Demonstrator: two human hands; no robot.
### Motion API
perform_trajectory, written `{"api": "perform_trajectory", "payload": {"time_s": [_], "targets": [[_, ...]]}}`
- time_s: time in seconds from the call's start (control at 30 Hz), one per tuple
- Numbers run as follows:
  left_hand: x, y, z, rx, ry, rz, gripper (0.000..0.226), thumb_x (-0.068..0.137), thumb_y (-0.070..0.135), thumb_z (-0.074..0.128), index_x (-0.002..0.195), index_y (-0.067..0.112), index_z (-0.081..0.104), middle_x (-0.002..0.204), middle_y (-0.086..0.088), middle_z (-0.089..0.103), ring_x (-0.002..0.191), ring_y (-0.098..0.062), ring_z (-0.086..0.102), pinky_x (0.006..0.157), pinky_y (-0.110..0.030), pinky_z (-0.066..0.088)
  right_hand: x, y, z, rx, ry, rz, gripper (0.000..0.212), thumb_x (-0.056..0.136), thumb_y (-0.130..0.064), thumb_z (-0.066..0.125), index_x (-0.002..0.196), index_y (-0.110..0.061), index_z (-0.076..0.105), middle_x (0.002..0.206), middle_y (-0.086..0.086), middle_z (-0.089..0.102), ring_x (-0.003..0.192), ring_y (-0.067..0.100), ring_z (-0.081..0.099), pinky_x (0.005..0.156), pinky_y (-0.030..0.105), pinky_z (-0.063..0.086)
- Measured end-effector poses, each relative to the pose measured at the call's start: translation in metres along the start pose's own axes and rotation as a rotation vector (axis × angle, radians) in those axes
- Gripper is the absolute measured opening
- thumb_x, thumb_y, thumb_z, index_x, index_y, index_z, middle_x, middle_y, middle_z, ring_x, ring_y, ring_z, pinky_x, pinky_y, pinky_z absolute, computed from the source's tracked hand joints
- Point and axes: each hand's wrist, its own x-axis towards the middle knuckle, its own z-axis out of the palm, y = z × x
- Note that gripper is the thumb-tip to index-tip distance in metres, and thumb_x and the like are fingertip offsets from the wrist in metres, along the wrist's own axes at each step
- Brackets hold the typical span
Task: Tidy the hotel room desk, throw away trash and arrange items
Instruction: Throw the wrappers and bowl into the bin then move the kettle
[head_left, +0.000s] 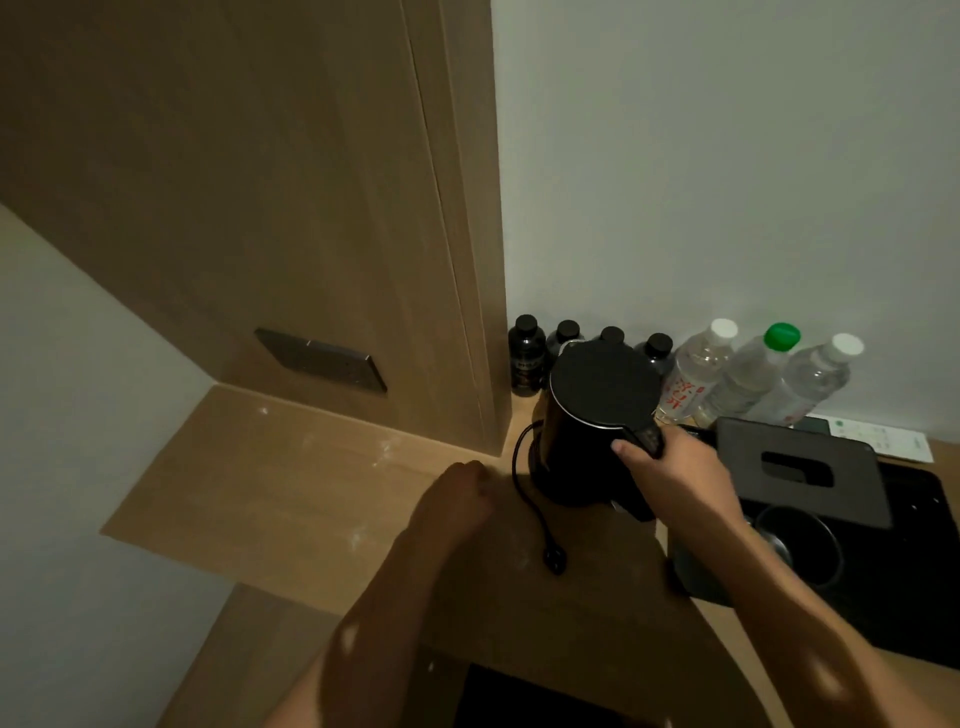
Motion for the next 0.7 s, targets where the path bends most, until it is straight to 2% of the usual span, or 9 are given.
{"api": "perform_trajectory", "payload": {"time_s": [0.1,0.2,0.27,0.33,0.37,0.43,0.53,0.7], "targets": [[0.013,0.019,0.006,-0.019,-0.053,0.004,0.029,0.103,0.023,0.047,0.123,0.009,0.062,0.127,-0.011,0.061,0.116,-0.027,0.058,0.095,-0.036,0.046,-0.007,0.005,-0.031,-0.027,0.069,0.011,0.031,0.092,-0.051,0.061,0.092,-0.02,0.061,0.09,0.006,0.066,0.088,0.03,0.063,0.07,0.035,0.046],[0.037,0.045,0.016,-0.045,-0.119,0.055,0.027,0.096,0.027,0.058,0.118,0.012,0.06,0.126,-0.012,0.061,0.11,-0.025,0.059,0.088,-0.034,0.049,-0.017,0.012,-0.058,0.025,0.148,0.044,0.029,0.091,-0.051,0.062,0.089,-0.023,0.063,0.086,0.003,0.066,0.081,0.027,0.063,0.065,0.034,0.045],[0.06,0.06,0.022,-0.026,-0.175,0.064,0.056,0.089,0.033,0.071,0.137,0.015,0.05,0.14,-0.012,0.049,0.125,-0.026,0.05,0.098,-0.036,0.047,-0.024,0.017,-0.071,0.05,0.192,0.052,0.026,0.092,-0.048,0.062,0.087,-0.023,0.061,0.08,0.0,0.064,0.071,0.019,0.059,0.056,0.029,0.04],[0.081,0.073,0.027,0.072,-0.218,0.043,0.098,0.081,0.044,0.08,0.157,0.017,0.024,0.159,-0.011,0.025,0.146,-0.032,0.028,0.113,-0.043,0.035,-0.028,0.023,-0.079,0.08,0.219,0.058,0.024,0.093,-0.046,0.061,0.088,-0.023,0.06,0.077,-0.003,0.063,0.068,0.013,0.059,0.052,0.027,0.036],[0.092,0.077,0.031,0.136,-0.227,0.041,0.111,0.078,0.049,0.081,0.161,0.019,0.013,0.165,-0.01,0.012,0.151,-0.033,0.016,0.118,-0.046,0.029,-0.03,0.026,-0.082,0.102,0.232,0.067,0.024,0.093,-0.046,0.061,0.088,-0.023,0.06,0.077,-0.003,0.064,0.069,0.013,0.06,0.052,0.027,0.037],[0.113,0.082,0.04,0.257,-0.225,0.066,0.123,0.073,0.056,0.083,0.161,0.021,0.005,0.168,-0.009,-0.001,0.154,-0.034,0.004,0.121,-0.049,0.023,-0.031,0.03,-0.084,0.137,0.249,0.097,0.024,0.094,-0.045,0.06,0.088,-0.022,0.06,0.075,-0.003,0.064,0.067,0.012,0.06,0.052,0.027,0.037],[0.139,0.085,0.052,0.356,-0.225,0.101,0.125,0.067,0.057,0.086,0.16,0.019,0.011,0.165,-0.01,0.007,0.151,-0.034,0.011,0.119,-0.051,0.029,-0.031,0.038,-0.084,0.15,0.29,0.125,0.025,0.094,-0.043,0.06,0.087,-0.019,0.059,0.071,-0.003,0.061,0.062,0.01,0.058,0.05,0.024,0.036],[0.159,0.09,0.06,0.402,-0.251,0.156,0.107,0.068,0.045,0.089,0.15,0.011,0.029,0.146,-0.011,0.043,0.133,-0.031,0.043,0.106,-0.045,0.045,-0.035,0.044,-0.088,0.094,0.341,0.11,0.026,0.094,-0.046,0.058,0.089,-0.021,0.057,0.075,-0.005,0.059,0.067,0.006,0.058,0.054,0.02,0.037]]}}
